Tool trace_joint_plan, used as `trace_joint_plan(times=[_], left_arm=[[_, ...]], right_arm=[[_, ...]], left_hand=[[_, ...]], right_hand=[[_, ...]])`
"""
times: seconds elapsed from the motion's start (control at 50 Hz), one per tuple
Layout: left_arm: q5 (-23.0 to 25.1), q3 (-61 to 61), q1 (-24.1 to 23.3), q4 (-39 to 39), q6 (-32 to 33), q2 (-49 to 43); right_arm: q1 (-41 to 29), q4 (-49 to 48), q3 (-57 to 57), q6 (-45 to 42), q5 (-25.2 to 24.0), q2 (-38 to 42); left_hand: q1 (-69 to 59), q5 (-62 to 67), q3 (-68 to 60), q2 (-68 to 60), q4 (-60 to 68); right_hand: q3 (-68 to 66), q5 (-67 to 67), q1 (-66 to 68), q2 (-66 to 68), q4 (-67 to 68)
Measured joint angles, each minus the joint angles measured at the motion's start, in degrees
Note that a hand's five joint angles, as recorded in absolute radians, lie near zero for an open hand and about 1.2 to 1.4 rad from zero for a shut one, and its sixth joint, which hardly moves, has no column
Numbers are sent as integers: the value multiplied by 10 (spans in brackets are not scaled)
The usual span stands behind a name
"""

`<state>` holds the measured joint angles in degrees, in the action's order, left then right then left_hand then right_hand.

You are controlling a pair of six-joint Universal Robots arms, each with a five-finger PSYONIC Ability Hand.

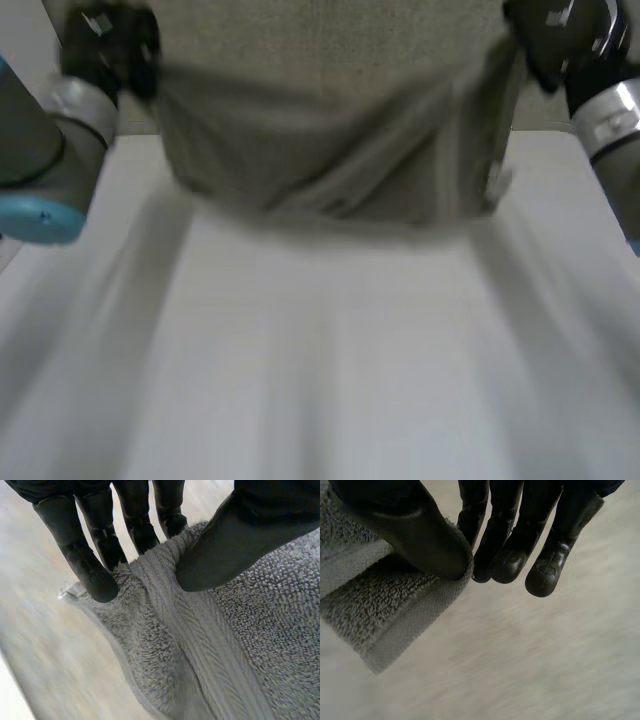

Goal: Fold the towel.

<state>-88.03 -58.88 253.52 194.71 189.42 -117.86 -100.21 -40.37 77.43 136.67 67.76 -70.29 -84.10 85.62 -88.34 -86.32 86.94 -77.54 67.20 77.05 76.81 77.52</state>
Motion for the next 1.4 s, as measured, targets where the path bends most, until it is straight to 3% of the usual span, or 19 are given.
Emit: trace_joint_plan(times=[0.06, 0.14, 0.24, 0.34, 0.48, 0.7, 0.74, 0.86, 0.92, 0.96, 1.18, 1.3, 1.4], left_arm=[[-22, 5, 1, 33, -24, 26], [-27, -18, 1, 45, -46, 53], [-7, -98, 2, 26, -59, 70], [10, -182, 4, -9, -57, 70], [17, -288, 7, -40, -46, 68], [28, -397, 8, -42, 7, 99], [30, -407, 8, -42, 12, 110], [32, -423, 6, -42, 15, 140], [32, -424, 4, -42, 14, 151], [31, -423, 2, -42, 13, 157], [30, -418, -3, -41, 10, 185], [30, -415, -6, -40, 9, 191], [30, -412, -10, -39, 9, 191]], right_arm=[[-1, -80, 7, 33, -1, -6], [2, -70, 11, 89, -7, -13], [6, 64, 18, 144, -46, -16], [7, 193, 41, 111, -106, -14], [20, 346, 99, -47, -167, -11], [92, 586, 198, -426, -201, -14], [107, 630, 202, -464, -218, -15], [154, 730, 196, -504, -292, -22], [167, 742, 187, -475, -317, -27], [172, 743, 178, -441, -328, -29], [179, 696, 103, -113, -336, -27], [172, 617, 84, 147, -295, -21], [154, 547, 93, 284, -227, -21]], left_hand=[[0, 0, 0, 0, 0], [0, 3, 0, 0, 0], [-1, 6, -2, 0, 0], [-1, 6, -2, 0, 0], [-1, 6, -2, 0, 0], [-1, 6, -3, 0, 0], [-1, 6, -3, 0, 0], [-1, 6, -3, 0, 0], [-1, 6, -3, 0, 0], [-1, 6, -3, -1, 0], [-3, 6, -3, -3, 0], [-3, 6, -3, -3, 0], [-3, 6, -3, -3, 0]], right_hand=[[0, 0, 0, 0, 0], [0, 0, 0, 0, 0], [0, 0, 0, 0, 0], [0, 0, 0, 0, 0], [0, 0, 0, 0, 0], [0, 0, 0, 0, 0], [2, -1, -1, -1, -2], [294, -299, -299, -287, -292], [483, -492, -482, -477, -482], [524, -539, -521, -517, -523], [522, -519, -517, -515, -524], [502, -491, -498, -501, -504], [503, -493, -498, -501, -504]])
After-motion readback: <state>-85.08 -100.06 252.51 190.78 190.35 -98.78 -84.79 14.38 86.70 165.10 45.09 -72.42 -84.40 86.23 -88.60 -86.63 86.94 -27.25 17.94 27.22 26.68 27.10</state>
